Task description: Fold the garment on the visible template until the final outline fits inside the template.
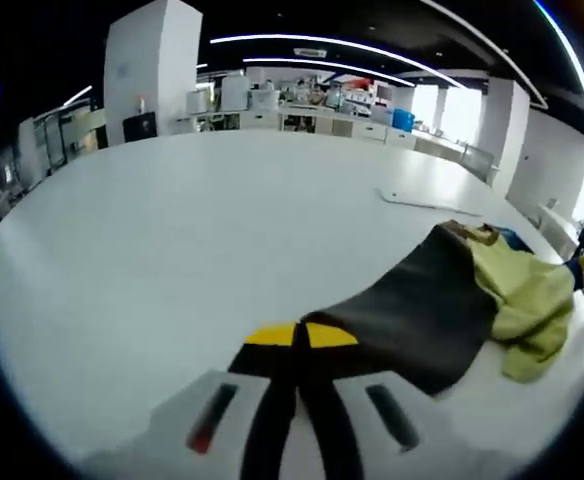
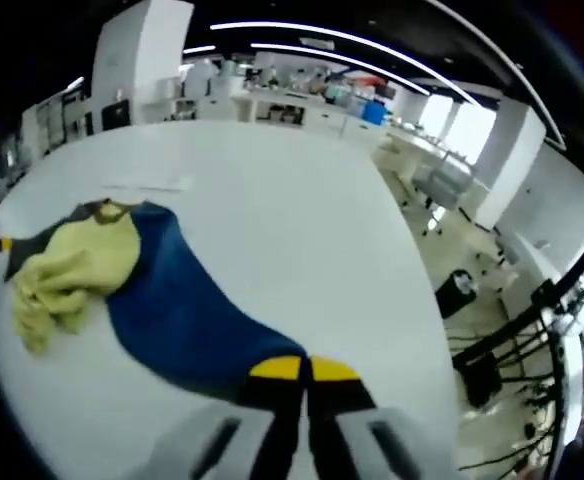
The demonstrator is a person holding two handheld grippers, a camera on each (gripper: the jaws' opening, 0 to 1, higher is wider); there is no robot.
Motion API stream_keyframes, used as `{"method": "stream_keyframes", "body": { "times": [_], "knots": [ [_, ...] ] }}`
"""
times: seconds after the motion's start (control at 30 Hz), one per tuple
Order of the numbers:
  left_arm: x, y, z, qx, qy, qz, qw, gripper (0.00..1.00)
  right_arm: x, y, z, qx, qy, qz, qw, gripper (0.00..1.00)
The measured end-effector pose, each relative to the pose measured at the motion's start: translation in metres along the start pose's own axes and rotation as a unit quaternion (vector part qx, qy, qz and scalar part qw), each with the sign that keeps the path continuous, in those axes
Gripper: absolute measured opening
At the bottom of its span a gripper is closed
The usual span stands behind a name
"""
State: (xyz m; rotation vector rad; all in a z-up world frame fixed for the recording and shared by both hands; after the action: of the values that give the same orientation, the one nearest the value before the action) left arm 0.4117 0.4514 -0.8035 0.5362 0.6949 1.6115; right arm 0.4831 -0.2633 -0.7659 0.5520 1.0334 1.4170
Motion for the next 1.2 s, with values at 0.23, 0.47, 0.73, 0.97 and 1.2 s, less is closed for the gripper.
{"method": "stream_keyframes", "body": {
  "times": [0.23, 0.47, 0.73, 0.97, 1.2],
  "knots": [
    [0.016, -0.010, 0.000, 0.009, 0.000, 0.016, 0.9998, 0.00, -0.014, -0.015, -0.008, 0.024, 0.014, -0.026, 0.9993, 0.00],
    [0.032, -0.018, 0.003, 0.020, -0.024, 0.015, 0.9994, 0.00, -0.021, -0.021, -0.016, 0.043, 0.035, -0.033, 0.9979, 0.00],
    [0.038, -0.015, 0.005, 0.012, -0.006, 0.012, 0.9998, 0.04, -0.011, -0.023, -0.022, 0.042, 0.034, -0.007, 0.9985, 0.00],
    [0.038, 0.003, 0.011, -0.031, -0.001, -0.007, 0.9995, 0.36, 0.007, -0.013, -0.018, 0.011, -0.038, 0.050, 0.9979, 0.44],
    [0.005, 0.048, 0.007, -0.052, 0.003, -0.039, 0.9979, 0.65, 0.034, 0.019, -0.010, -0.040, -0.024, 0.102, 0.9937, 0.63]
  ]
}}
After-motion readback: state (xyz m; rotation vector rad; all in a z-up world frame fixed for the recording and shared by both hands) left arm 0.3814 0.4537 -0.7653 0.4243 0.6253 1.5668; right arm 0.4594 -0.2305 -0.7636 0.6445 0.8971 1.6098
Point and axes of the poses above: the point that each gripper's makers call its tool centre point, and the gripper's own axes: y roughly backward along the fingers, x roughly to its left, z roughly out of its top, the point moved 2 cm from there along y, roughly backward along the fingers, and after that the axes turned 10 degrees about x, right-handed, at the moved point
